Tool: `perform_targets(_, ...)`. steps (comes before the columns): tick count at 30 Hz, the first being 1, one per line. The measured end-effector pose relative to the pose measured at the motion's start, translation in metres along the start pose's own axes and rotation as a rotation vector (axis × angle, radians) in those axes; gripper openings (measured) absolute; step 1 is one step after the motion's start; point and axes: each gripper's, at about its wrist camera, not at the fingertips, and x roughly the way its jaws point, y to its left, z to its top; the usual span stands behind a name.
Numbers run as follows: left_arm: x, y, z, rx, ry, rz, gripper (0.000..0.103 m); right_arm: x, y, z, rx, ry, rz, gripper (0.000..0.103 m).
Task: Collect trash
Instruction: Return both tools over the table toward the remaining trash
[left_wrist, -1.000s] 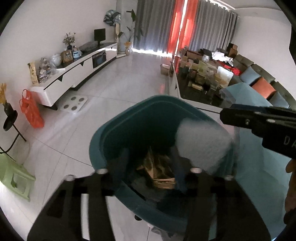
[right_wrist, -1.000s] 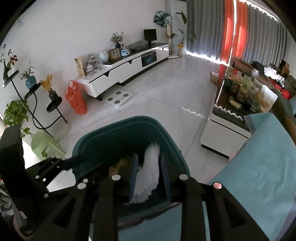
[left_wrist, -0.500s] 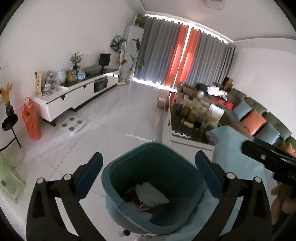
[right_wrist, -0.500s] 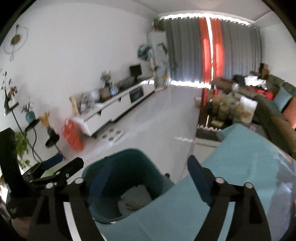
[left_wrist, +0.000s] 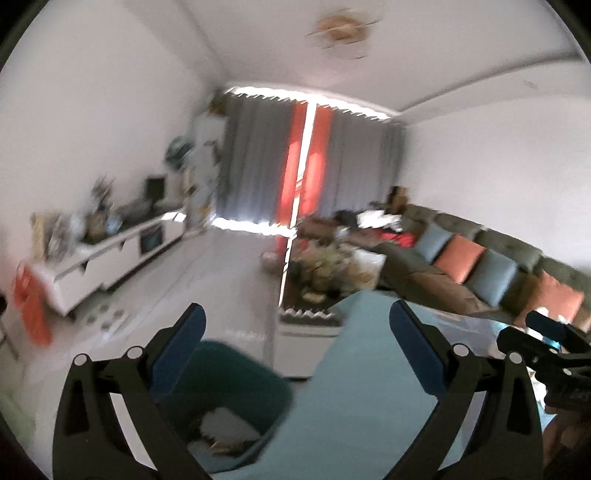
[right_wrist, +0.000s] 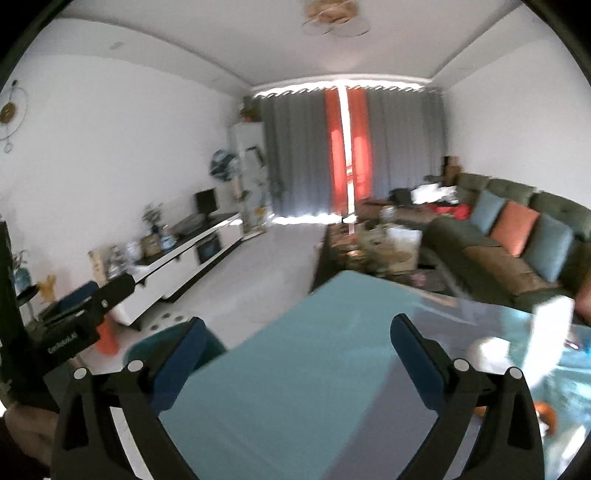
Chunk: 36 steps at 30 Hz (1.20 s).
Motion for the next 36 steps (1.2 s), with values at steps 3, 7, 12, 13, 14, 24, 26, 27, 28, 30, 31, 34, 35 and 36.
perform_targets(3, -0.007, -0.037, -0.001, 0.049, -0.019, -0.066, 0.098, -0.025, -0.026, -0.011, 0.01, -0.022, -0.068, 0.096)
perform_targets(7, -0.01, -0.087, -0.011, 0.081, 0.018, -0.153, 0.098, -0.058, -0.06, -0.028, 0.04, -0.044, -0.17, 0.096)
perform_targets(12, -0.015, -0.127, -0.026, 0.069, 0.001, -0.222, 0.098, -0.088, -0.095, -0.05, 0.074, -0.054, -0.26, 0.096)
perform_targets(13, -0.016, -0.137, -0.029, 0.068, 0.011, -0.244, 0.098, -0.095, -0.101, -0.055, 0.078, -0.055, -0.271, 0.096)
perform_targets(14, -0.016, -0.144, -0.032, 0.069, 0.018, -0.257, 0.098, -0.101, -0.107, -0.059, 0.082, -0.056, -0.288, 0.096)
perform_targets(24, -0.001, -0.216, -0.057, 0.173, 0.092, -0.398, 0.098, -0.143, -0.15, -0.091, 0.134, -0.024, -0.439, 0.096)
perform_targets(26, 0.003, -0.235, -0.065, 0.191, 0.124, -0.445, 0.098, -0.149, -0.156, -0.093, 0.141, -0.022, -0.462, 0.096)
perform_targets(27, 0.006, -0.241, -0.068, 0.2, 0.131, -0.456, 0.098, -0.15, -0.16, -0.093, 0.142, -0.022, -0.469, 0.096)
perform_targets(28, 0.008, -0.249, -0.072, 0.215, 0.142, -0.473, 0.098, -0.152, -0.164, -0.094, 0.146, -0.024, -0.478, 0.096)
perform_targets(30, 0.01, -0.261, -0.079, 0.234, 0.162, -0.503, 0.098, -0.157, -0.169, -0.095, 0.155, -0.026, -0.488, 0.096)
perform_targets(31, 0.012, -0.27, -0.083, 0.245, 0.174, -0.513, 0.098, -0.158, -0.173, -0.095, 0.159, -0.028, -0.493, 0.096)
perform_targets(34, 0.018, -0.289, -0.093, 0.27, 0.206, -0.538, 0.098, -0.162, -0.184, -0.094, 0.163, -0.023, -0.496, 0.096)
perform_targets(35, 0.021, -0.297, -0.096, 0.273, 0.224, -0.545, 0.098, -0.161, -0.187, -0.094, 0.161, -0.016, -0.5, 0.096)
perform_targets(36, 0.023, -0.301, -0.096, 0.274, 0.234, -0.555, 0.098, -0.16, -0.191, -0.092, 0.16, -0.011, -0.504, 0.096)
